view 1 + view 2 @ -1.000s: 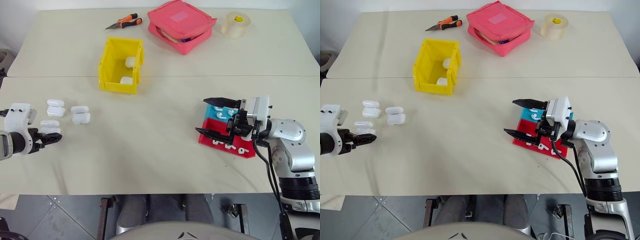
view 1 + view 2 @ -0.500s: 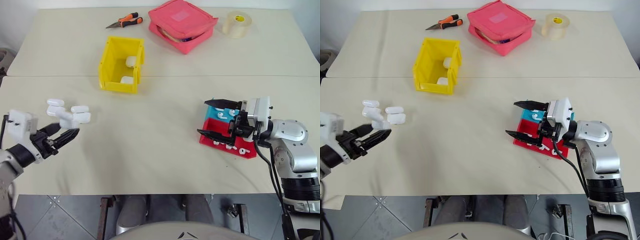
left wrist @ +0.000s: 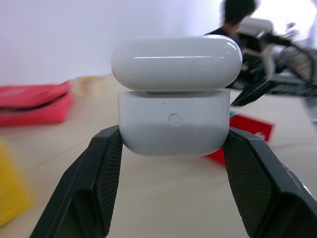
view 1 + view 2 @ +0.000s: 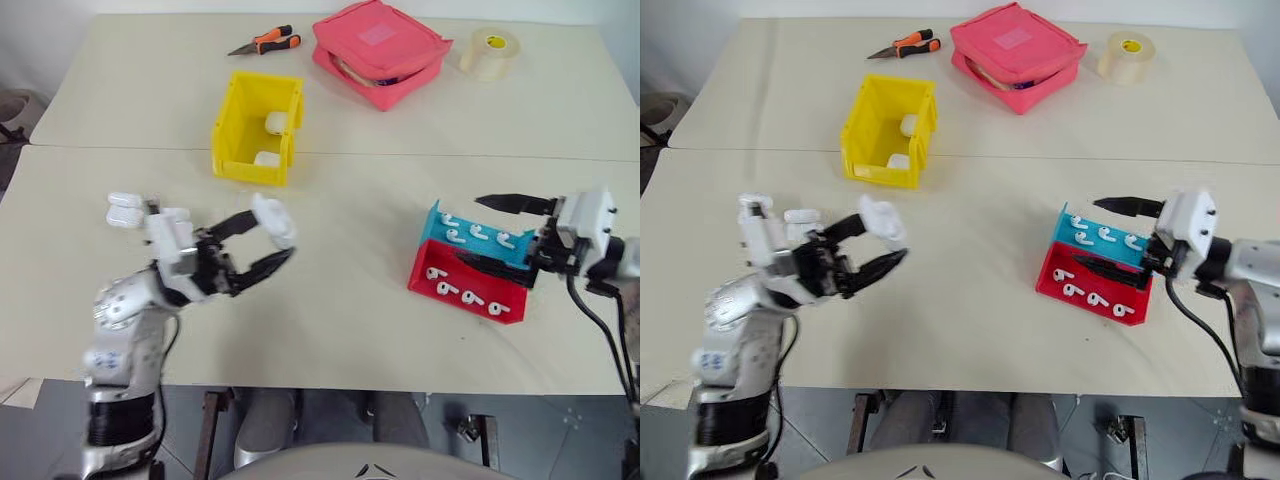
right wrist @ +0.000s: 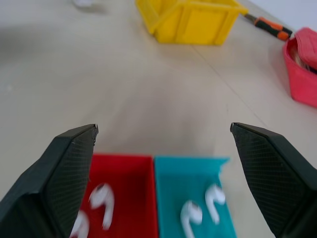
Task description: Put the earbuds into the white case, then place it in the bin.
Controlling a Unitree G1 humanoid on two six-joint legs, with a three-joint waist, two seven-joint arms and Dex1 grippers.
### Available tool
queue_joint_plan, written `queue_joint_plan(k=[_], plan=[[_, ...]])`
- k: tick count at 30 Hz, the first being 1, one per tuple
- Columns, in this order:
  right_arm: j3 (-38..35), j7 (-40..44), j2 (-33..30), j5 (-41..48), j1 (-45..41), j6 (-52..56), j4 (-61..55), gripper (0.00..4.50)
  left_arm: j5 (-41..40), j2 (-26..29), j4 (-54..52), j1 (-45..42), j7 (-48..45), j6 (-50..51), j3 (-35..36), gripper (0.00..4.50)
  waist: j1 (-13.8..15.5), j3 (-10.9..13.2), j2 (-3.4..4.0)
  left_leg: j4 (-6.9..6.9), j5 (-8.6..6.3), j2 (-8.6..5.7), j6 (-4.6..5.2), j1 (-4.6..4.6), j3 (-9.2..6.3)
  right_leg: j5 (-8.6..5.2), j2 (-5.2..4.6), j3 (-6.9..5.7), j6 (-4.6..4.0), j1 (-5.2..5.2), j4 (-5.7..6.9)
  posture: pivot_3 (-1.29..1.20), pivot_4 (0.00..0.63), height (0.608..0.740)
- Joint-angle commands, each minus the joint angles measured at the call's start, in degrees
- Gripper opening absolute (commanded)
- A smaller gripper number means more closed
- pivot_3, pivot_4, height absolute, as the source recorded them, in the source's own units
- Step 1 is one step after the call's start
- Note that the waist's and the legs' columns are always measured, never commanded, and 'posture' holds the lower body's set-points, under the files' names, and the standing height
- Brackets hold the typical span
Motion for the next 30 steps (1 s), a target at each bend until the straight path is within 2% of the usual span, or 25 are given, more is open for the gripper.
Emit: queue_joint_plan(k=[1,3,5,8,12,16,19,25,27,30], plan=[[-7.8,-2.7,-0.2,2.2,8.2,1.9,-9.4,4.50,-0.8,-2.4,2.5,-2.0,-3.1,-4.5,-3.9,2.71,0.2,0.0,0.03,0.01,0.00,0.04,0.00,0.02,0.12,0.00,0.01,0.00,0.01,0.00,0.00,0.00,0.150,0.740],[-11.8,-4.3,0.5,2.7,13.4,3.0,-12.5,4.50,1.3,-5.1,8.3,-5.8,-6.7,-9.7,-7.6,2.71,0.4,0.0,0.05,0.09,0.01,0.05,-0.02,0.04,0.53,0.01,0.02,0.00,0.02,0.05,0.07,0.00,0.150,0.740],[-14.7,-7.1,2.5,3.2,19.4,4.4,-19.2,4.50,0.9,-5.3,10.2,-5.8,-10.1,-13.1,-8.3,2.71,0.7,0.0,0.03,0.16,0.08,0.04,0.01,0.11,0.55,0.07,0.03,-0.01,0.13,0.22,-0.01,0.00,0.150,0.740],[-20.7,-10.1,7.1,1.7,28.1,3.1,-22.5,4.50,3.7,-9.5,20.8,-13.3,-13.4,-20.7,-11.7,2.71,1.2,0.0,0.01,0.12,0.08,0.04,0.01,0.16,0.58,0.09,0.04,0.04,0.16,0.26,-0.04,0.00,0.150,0.740],[-25.2,-11.5,10.3,0.7,36.7,3.0,-26.4,4.50,3.2,-11.7,26.3,-16.3,-14.9,-23.1,-12.3,2.71,1.4,-0.1,0.06,0.11,0.02,-0.02,0.15,0.14,0.68,0.14,0.03,0.15,0.23,0.24,-0.16,0.00,0.150,0.740],[-28.2,-10.1,9.9,0.4,43.2,4.4,-27.3,4.50,3.0,-13.1,28.6,-17.1,-16.2,-24.4,-13.5,2.71,1.3,-0.1,0.05,0.08,0.00,0.01,0.18,0.17,0.77,0.14,0.04,0.18,0.24,0.23,-0.19,0.00,0.150,0.740],[-30.1,-10.7,6.8,1.3,45.0,9.8,-28.4,4.50,2.9,-13.7,27.9,-16.6,-16.0,-23.6,-14.6,2.71,1.2,-0.1,0.04,0.10,0.00,0.02,0.18,0.17,0.78,0.14,0.04,0.19,0.25,0.24,-0.18,0.00,0.150,0.740],[-28.1,-10.0,-5.5,2.3,44.1,25.8,-32.2,4.50,3.5,-14.8,28.7,-16.7,-17.4,-23.1,-17.4,2.71,1.1,-0.1,0.05,0.10,-0.01,0.07,0.19,0.20,0.81,0.15,0.05,0.22,0.26,0.23,-0.20,0.00,0.150,0.740],[-25.1,-12.4,-11.6,2.6,40.7,34.3,-32.4,4.50,4.3,-15.4,30.2,-17.3,-17.8,-23.9,-18.2,2.71,1.4,-0.1,0.05,0.10,-0.01,0.06,0.20,0.16,0.79,0.15,0.05,0.20,0.26,0.23,-0.23,0.00,0.150,0.740],[-20.0,-14.0,-17.2,2.1,35.7,39.7,-32.0,4.50,4.2,-16.6,30.8,-17.9,-16.9,-24.1,-18.4,2.71,1.6,0.0,0.03,0.17,-0.06,0.03,0.28,0.13,0.74,0.18,0.01,0.22,0.25,0.23,-0.29,0.00,0.150,0.740]])
